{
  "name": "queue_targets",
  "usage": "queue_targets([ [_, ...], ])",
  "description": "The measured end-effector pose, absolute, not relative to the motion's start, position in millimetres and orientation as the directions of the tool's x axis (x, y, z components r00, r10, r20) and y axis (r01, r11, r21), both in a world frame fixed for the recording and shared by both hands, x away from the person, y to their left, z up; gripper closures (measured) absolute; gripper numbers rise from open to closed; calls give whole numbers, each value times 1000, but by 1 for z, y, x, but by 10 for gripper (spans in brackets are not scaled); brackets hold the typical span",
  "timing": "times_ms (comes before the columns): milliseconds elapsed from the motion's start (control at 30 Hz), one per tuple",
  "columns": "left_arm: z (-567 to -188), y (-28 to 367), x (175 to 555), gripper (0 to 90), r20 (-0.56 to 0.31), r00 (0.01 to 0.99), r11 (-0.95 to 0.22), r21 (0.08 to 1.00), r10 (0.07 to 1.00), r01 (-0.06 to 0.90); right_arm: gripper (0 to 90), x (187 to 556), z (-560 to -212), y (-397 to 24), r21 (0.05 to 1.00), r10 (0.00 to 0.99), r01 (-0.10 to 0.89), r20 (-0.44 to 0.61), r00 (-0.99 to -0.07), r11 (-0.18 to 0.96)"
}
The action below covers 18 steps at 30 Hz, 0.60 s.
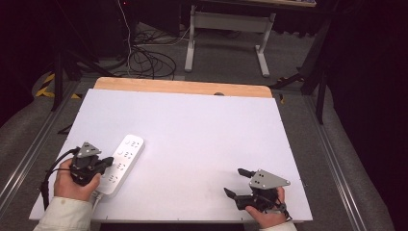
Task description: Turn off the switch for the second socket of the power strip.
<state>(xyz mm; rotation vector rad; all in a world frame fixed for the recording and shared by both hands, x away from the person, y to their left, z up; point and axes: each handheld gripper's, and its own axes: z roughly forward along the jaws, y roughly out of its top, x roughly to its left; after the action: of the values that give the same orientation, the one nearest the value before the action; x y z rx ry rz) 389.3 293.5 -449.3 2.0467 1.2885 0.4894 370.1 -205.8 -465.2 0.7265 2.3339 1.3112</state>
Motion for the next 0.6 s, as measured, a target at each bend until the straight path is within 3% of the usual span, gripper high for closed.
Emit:
queue_targets([
  [33, -441, 295, 385, 899, -75, 452, -256, 737, 889, 625, 218, 371, -465, -206, 863, 596, 256, -64, -800, 436],
  [600, -417, 287, 371, 878, -30, 475, -282, 771, 880, 572, 218, 371, -465, -205, 862, 594, 254, -66, -802, 439],
])
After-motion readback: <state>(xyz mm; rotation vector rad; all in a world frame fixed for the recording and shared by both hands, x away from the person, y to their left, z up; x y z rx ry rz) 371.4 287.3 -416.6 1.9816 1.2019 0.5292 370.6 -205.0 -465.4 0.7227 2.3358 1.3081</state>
